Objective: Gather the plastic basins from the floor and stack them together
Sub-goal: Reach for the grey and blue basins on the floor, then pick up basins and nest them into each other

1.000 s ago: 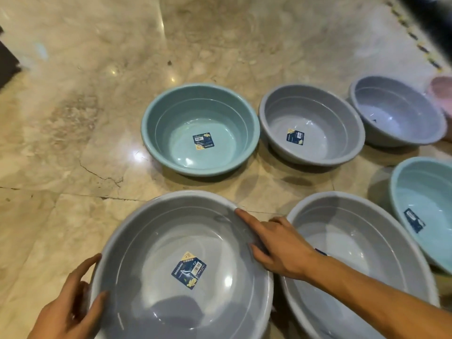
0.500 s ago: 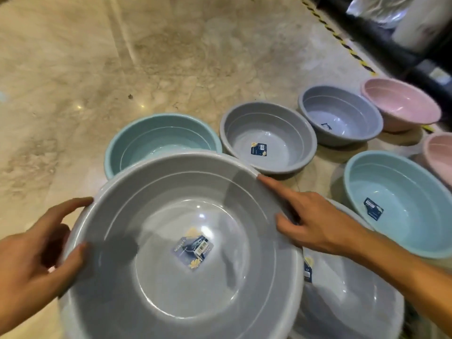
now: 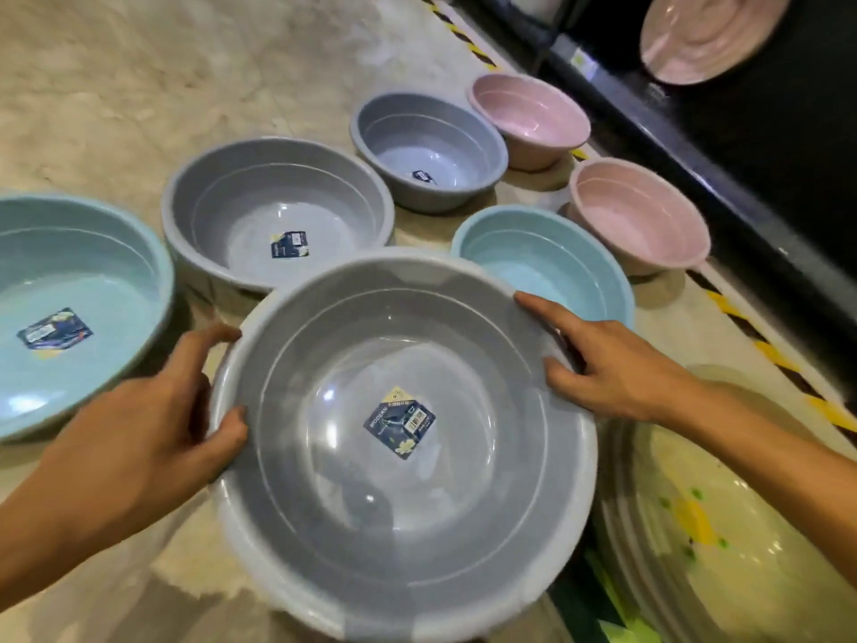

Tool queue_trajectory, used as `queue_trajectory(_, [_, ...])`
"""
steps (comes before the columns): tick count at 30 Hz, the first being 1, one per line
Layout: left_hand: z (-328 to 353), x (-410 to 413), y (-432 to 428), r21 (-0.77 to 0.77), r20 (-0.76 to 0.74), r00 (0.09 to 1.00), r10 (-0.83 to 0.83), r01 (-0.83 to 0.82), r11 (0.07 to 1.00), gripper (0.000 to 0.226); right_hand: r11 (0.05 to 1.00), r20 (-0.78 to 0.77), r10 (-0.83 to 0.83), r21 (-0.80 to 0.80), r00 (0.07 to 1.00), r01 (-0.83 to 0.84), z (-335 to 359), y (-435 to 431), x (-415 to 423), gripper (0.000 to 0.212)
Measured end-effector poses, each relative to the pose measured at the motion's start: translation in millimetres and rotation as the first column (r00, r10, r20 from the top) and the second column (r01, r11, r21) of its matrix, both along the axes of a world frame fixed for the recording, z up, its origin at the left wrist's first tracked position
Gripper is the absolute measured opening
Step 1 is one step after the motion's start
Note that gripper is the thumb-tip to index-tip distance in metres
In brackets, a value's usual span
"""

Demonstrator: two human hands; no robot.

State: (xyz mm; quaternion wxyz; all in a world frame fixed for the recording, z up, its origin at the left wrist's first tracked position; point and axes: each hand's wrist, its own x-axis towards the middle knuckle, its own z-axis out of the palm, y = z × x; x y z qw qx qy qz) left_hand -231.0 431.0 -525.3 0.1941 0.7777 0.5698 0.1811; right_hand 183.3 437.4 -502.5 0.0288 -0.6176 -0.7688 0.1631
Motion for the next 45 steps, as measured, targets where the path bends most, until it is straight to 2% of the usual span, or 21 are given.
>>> queue_trajectory(8, [-53, 57, -12, -0.196, -0.039, 0.994, -0.099, 0.089, 0.977, 0.062, 0.998, 0.148, -0.048, -0.026, 0.988, 0.052, -48, -45, 54, 0.077])
queue_trajectory(11, [-62, 68, -19, -0.218, -0.075, 0.993, -0.095, 0.076, 0.973, 0.060, 1.000, 0.154, -0.013, -0.002, 0.988, 0.013, -63, -51, 57, 0.075])
queue_trajectory(14, [-67, 75, -18, -0.227, -0.082, 0.995, -0.063, 0.043, 0.973, 0.058, 0.999, 0.196, 0.011, -0.048, 0.981, -0.002, -75, -43, 61, 0.077])
queue_trajectory(20, [-82, 73, -19, -0.212, -0.165, 0.986, -0.033, -0.003, 0.977, 0.059, 0.998, 0.226, 0.063, -0.015, 0.972, -0.061, -98, -42, 55, 0.083])
queue_trajectory(24, [-92, 70, -22, -0.142, -0.222, 0.975, -0.026, -0.006, 0.990, 0.058, 0.997, 0.253, 0.068, 0.011, 0.965, -0.073, -100, -42, 51, 0.086])
queue_trajectory(30, [-97, 70, -23, -0.146, -0.215, 0.976, -0.018, -0.014, 0.989, 0.058, 0.997, 0.289, 0.054, -0.061, 0.956, -0.038, -103, -42, 52, 0.088])
queue_trajectory(35, [-90, 55, -13, -0.133, -0.195, 0.981, 0.010, -0.037, 0.990, 0.053, 0.997, 0.451, -0.077, 0.014, 0.889, 0.079, -84, -28, 28, 0.076])
queue_trajectory(38, [-80, 35, 4, -0.034, -0.180, 0.983, 0.030, -0.037, 0.999, 0.048, 0.991, 0.411, -0.127, 0.086, 0.903, 0.100, -62, -9, 3, 0.065])
queue_trajectory(41, [-61, 8, 23, -0.005, -0.262, 0.961, 0.087, -0.091, 0.996, 0.050, 0.997, 0.334, -0.045, 0.071, 0.941, 0.022, -46, 18, -33, 0.058])
queue_trajectory(45, [-33, -45, 38, 0.081, -0.328, 0.923, 0.201, -0.185, 0.979, 0.044, 0.991, 0.339, 0.079, 0.077, 0.937, -0.112, -37, 68, -97, 0.055])
